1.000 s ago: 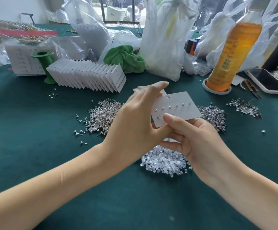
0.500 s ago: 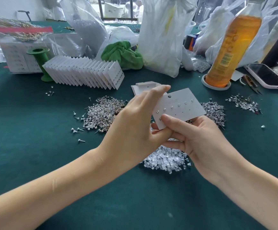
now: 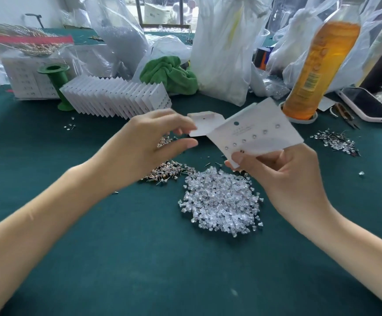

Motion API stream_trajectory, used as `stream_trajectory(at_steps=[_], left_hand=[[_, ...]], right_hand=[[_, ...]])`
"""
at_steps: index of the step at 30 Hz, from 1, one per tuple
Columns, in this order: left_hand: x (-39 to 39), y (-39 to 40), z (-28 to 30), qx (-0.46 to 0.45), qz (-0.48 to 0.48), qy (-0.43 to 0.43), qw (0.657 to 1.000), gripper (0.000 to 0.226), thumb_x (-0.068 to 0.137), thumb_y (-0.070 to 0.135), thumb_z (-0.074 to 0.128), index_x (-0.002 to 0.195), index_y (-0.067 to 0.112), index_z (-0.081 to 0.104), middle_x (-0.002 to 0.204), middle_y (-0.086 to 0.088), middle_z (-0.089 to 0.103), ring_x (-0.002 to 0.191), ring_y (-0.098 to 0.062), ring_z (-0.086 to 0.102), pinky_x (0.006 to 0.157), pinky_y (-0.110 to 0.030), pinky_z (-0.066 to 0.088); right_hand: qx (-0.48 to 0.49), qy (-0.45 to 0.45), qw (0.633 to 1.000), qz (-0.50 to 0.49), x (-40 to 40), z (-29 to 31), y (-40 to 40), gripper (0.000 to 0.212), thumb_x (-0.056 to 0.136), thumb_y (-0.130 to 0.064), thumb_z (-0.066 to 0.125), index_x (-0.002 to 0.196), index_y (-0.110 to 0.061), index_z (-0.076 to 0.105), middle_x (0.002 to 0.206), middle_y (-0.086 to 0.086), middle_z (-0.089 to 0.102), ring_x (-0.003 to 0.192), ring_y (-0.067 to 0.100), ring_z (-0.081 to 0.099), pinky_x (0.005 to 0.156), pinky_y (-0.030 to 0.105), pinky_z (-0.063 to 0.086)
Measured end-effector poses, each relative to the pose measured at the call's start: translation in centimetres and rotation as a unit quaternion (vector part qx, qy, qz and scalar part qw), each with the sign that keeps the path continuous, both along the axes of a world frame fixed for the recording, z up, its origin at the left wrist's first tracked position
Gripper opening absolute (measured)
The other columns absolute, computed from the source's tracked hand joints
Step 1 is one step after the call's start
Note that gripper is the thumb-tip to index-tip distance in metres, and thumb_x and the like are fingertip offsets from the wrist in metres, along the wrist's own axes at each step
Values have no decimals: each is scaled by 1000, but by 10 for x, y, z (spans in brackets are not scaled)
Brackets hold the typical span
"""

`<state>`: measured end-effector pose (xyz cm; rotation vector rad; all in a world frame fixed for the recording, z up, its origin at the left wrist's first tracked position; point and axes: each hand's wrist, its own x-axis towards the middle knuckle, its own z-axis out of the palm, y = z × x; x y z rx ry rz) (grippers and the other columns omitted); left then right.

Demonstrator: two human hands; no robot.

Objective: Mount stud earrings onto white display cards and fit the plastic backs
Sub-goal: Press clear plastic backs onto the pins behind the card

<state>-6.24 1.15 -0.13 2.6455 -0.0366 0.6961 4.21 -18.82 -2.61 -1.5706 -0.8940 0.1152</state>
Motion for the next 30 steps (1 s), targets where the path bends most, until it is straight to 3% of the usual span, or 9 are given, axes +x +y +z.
stream_trajectory(at_steps=[2, 4, 6, 9, 15, 20, 23, 27, 30], left_hand=[[-2, 7, -4, -3, -9, 23, 1000, 18, 86, 24, 65, 97, 12, 72, 90, 4, 66, 79, -7, 61, 78, -23, 49], [-4, 8, -9, -11, -33, 61, 998, 8, 83, 17, 69, 90, 13, 73, 83, 7, 66, 73, -7, 60, 71, -15, 45], [-6, 8, -13, -18, -55, 99, 993, 5, 81, 14, 72, 86, 15, 74, 78, 11, 64, 69, -6, 58, 69, -10, 41], [-7, 8, -15, -34, -73, 136, 987, 5, 79, 16, 75, 84, 18, 74, 77, 13, 66, 71, -5, 61, 72, -12, 43], [-11, 8, -16, -37, -79, 171, 981, 7, 77, 22, 77, 83, 20, 73, 78, 13, 67, 75, -6, 63, 74, -21, 49], [-11, 2, -20, -18, -81, 172, 982, 5, 81, 22, 74, 85, 21, 71, 82, 11, 63, 77, -7, 60, 75, -26, 49], [-11, 0, -18, -33, -75, 168, 982, 6, 81, 16, 73, 86, 18, 70, 82, 11, 64, 77, -5, 61, 74, -20, 48], [-12, 1, -12, -133, -27, 138, 981, 13, 77, 6, 74, 79, 17, 69, 69, 14, 65, 60, 0, 56, 59, -8, 39], [-11, 0, -5, -273, -32, 135, 952, 10, 74, 7, 77, 78, 13, 70, 73, 2, 70, 60, -2, 58, 60, -12, 44]], right_hand=[[-26, -80, 996, -4, 4, -5, -1, 12, 81, -13, 74, 91, -20, 71, 84, -35, 67, 80, -10, 66, 66, 4, 47], [-38, -159, 987, -2, 7, -8, -2, 11, 83, -20, 73, 93, -19, 70, 87, -23, 71, 78, 1, 68, 67, 21, 54], [-32, -253, 967, 8, 12, -12, -3, 14, 86, -23, 70, 93, -10, 70, 83, -7, 72, 68, 15, 67, 58, 38, 53], [-18, -335, 942, 14, 15, -16, -3, 17, 90, -19, 64, 90, -3, 70, 76, 2, 69, 60, 20, 63, 52, 36, 51], [-11, -341, 940, 15, 15, -20, -1, 18, 90, -19, 65, 92, -1, 69, 80, -1, 69, 65, 10, 60, 58, 20, 47], [-3, -354, 935, 14, 17, -21, -2, 13, 86, -12, 68, 90, 1, 69, 77, 3, 69, 62, 16, 60, 55, 28, 49], [-1, -381, 924, 28, 17, -20, -3, 5, 83, -4, 69, 86, 0, 69, 67, 6, 66, 55, 13, 53, 50, 23, 44], [8, -462, 884, 78, 19, -16, -6, 23, 76, 7, 67, 94, -7, 64, 74, 9, 71, 61, 25, 66, 51, 31, 52], [8, -562, 822, 96, 16, -14, -5, 14, 82, 2, 63, 91, -9, 67, 83, 7, 74, 63, 25, 67, 55, 32, 55]])
